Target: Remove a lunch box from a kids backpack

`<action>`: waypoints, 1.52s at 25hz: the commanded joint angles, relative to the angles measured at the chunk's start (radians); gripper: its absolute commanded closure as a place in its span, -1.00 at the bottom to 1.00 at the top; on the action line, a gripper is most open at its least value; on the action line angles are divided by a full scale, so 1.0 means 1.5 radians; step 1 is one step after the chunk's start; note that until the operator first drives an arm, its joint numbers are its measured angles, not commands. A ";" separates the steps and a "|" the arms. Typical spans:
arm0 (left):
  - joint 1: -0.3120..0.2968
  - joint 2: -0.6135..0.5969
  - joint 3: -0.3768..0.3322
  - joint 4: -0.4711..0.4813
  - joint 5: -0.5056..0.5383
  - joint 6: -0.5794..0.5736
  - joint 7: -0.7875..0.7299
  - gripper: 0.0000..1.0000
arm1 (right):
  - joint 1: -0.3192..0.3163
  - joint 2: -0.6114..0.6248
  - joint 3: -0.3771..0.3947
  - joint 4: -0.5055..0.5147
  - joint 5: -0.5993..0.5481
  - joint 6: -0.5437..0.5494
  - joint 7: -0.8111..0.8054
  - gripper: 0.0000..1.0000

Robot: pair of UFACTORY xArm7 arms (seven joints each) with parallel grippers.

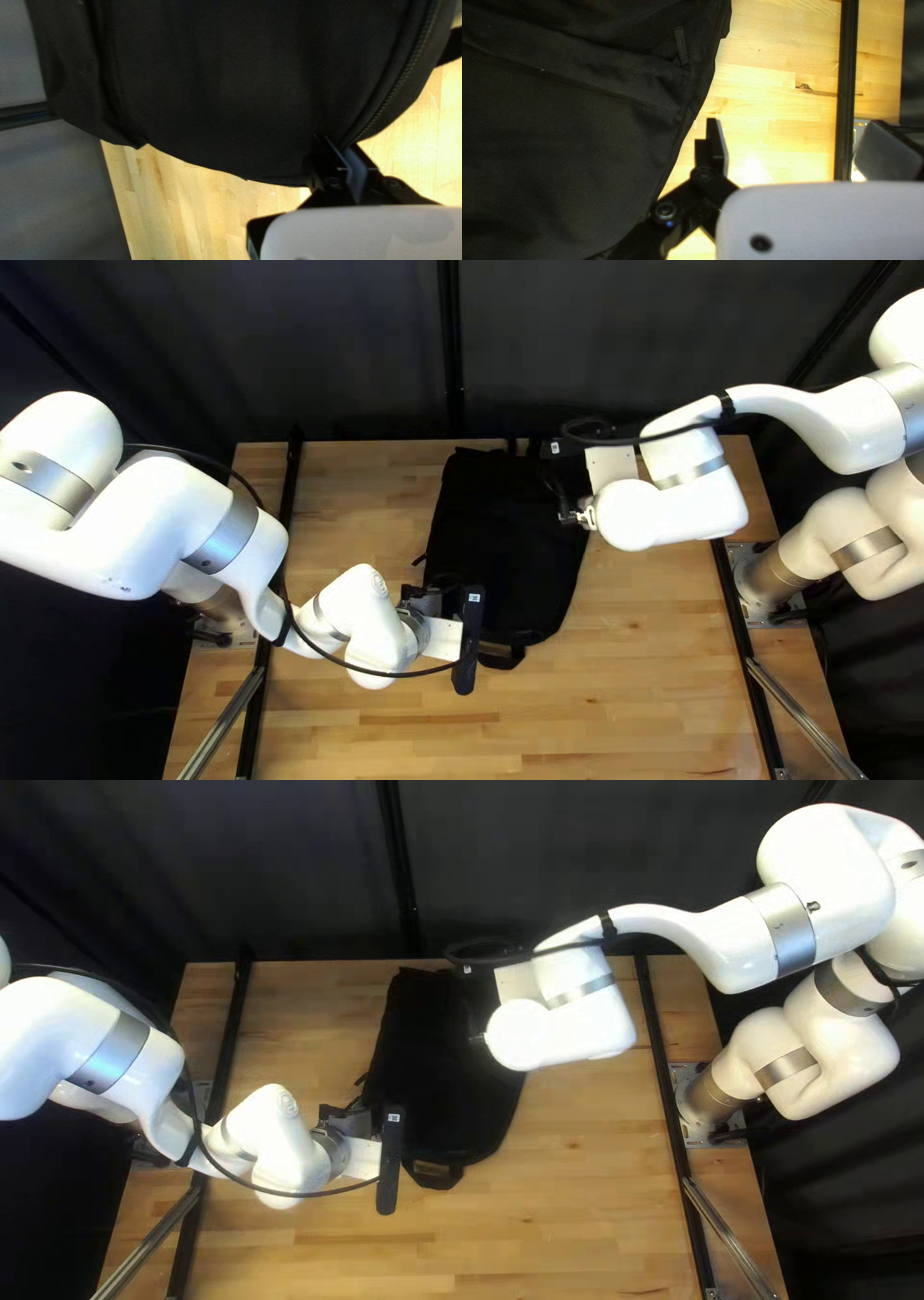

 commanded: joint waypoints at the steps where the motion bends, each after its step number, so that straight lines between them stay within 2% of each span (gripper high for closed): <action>1: -0.011 0.010 -0.009 0.020 -0.020 0.003 -0.060 1.00 | -0.025 -0.028 -0.033 -0.066 0.008 -0.072 0.006 -1.00; 8: -0.011 0.008 -0.009 0.056 -0.072 0.016 -0.129 1.00 | -0.028 -0.030 -0.036 -0.067 0.011 -0.074 0.007 -1.00; 11: -0.011 0.002 -0.008 0.071 -0.091 0.030 -0.150 1.00 | -0.025 -0.039 -0.033 -0.081 -0.020 -0.110 -0.004 -1.00; 16: -0.002 -0.018 0.001 0.072 -0.104 0.039 -0.164 1.00 | -0.005 -0.127 -0.013 -0.180 -0.032 -0.182 0.010 -1.00; 19: 0.002 -0.051 0.004 0.047 -0.098 0.041 -0.189 1.00 | 0.013 -0.144 0.004 -0.213 -0.026 -0.214 0.024 -1.00; 24: 0.009 -0.097 0.008 0.013 -0.087 0.045 -0.244 1.00 | 0.052 -0.095 0.039 -0.222 -0.029 -0.287 0.051 -1.00; 27: 0.015 -0.113 0.011 0.000 -0.084 0.038 -0.279 1.00 | 0.056 -0.042 0.037 -0.228 -0.048 -0.362 0.058 -1.00; 28: 0.018 -0.117 0.012 -0.003 -0.084 0.036 -0.293 1.00 | 0.055 -0.013 0.034 -0.231 -0.055 -0.406 0.061 -1.00; 30: 0.020 -0.118 0.014 -0.004 -0.087 0.033 -0.311 1.00 | 0.062 0.020 0.041 -0.222 -0.060 -0.442 0.070 -1.00; 33: 0.023 -0.118 0.017 -0.003 -0.090 0.029 -0.327 1.00 | 0.074 0.051 0.055 -0.193 -0.069 -0.450 0.074 -1.00; 38: 0.022 -0.116 0.014 0.007 -0.097 0.039 -0.335 1.00 | 0.071 0.100 0.050 -0.152 -0.075 -0.475 0.040 -1.00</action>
